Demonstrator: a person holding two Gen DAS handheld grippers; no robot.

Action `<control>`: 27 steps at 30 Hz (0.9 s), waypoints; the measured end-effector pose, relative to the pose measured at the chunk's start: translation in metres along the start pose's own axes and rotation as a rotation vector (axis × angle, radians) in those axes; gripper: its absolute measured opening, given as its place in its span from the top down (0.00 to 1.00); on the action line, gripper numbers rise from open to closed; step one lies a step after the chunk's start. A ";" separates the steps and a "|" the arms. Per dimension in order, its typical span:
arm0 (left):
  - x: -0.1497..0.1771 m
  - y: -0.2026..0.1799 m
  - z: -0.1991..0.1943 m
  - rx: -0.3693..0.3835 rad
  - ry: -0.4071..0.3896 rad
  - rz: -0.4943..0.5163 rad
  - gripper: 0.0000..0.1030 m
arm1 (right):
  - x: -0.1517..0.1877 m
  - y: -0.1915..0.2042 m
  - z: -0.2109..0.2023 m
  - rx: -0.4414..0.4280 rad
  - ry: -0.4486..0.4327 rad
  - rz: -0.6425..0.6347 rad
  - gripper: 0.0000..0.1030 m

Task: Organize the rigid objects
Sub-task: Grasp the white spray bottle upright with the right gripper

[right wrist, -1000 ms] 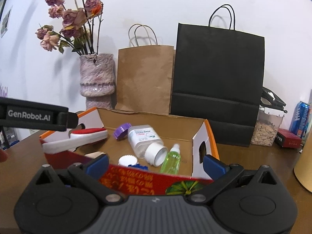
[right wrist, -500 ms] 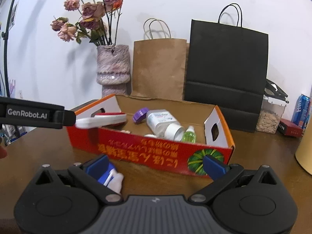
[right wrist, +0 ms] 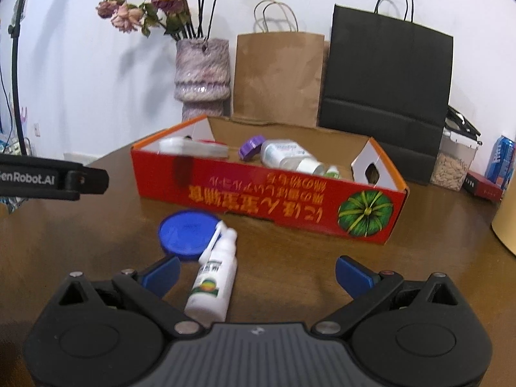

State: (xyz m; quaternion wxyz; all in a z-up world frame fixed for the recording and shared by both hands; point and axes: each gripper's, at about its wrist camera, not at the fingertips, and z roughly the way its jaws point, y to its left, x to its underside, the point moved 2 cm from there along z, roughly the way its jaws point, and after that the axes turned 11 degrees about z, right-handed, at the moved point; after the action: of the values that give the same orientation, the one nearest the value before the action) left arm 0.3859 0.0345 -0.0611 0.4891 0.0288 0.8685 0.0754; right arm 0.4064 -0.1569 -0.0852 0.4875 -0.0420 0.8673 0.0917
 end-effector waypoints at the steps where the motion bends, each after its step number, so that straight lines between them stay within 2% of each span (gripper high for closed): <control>1: 0.002 0.002 0.000 -0.002 0.002 -0.001 0.00 | 0.002 0.001 0.001 0.004 0.008 -0.002 0.00; 11: 0.014 0.011 0.003 0.002 0.015 0.008 0.00 | 0.010 0.008 0.017 0.044 0.070 -0.002 0.03; 17: 0.016 0.011 0.003 0.004 0.015 0.012 0.00 | 0.009 0.004 0.030 0.034 0.105 0.058 0.21; 21: 0.016 0.010 0.003 0.000 0.015 0.018 0.00 | 0.007 0.003 0.034 0.020 0.104 0.081 0.29; 24: 0.016 0.009 0.003 0.002 0.015 0.020 0.00 | 0.005 0.005 0.035 0.009 0.095 0.077 0.51; 25: 0.016 0.009 0.003 0.003 0.014 0.020 0.00 | 0.005 0.006 0.034 -0.007 0.090 0.076 0.74; 27: 0.016 0.009 0.003 0.003 0.015 0.020 0.00 | 0.005 0.005 0.032 -0.022 0.083 0.080 0.74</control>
State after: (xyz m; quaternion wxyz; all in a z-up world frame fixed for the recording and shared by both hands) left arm 0.3803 0.0456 -0.0749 0.4819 0.0375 0.8719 0.0789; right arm 0.4302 -0.1451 -0.1050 0.4467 -0.0165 0.8866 0.1190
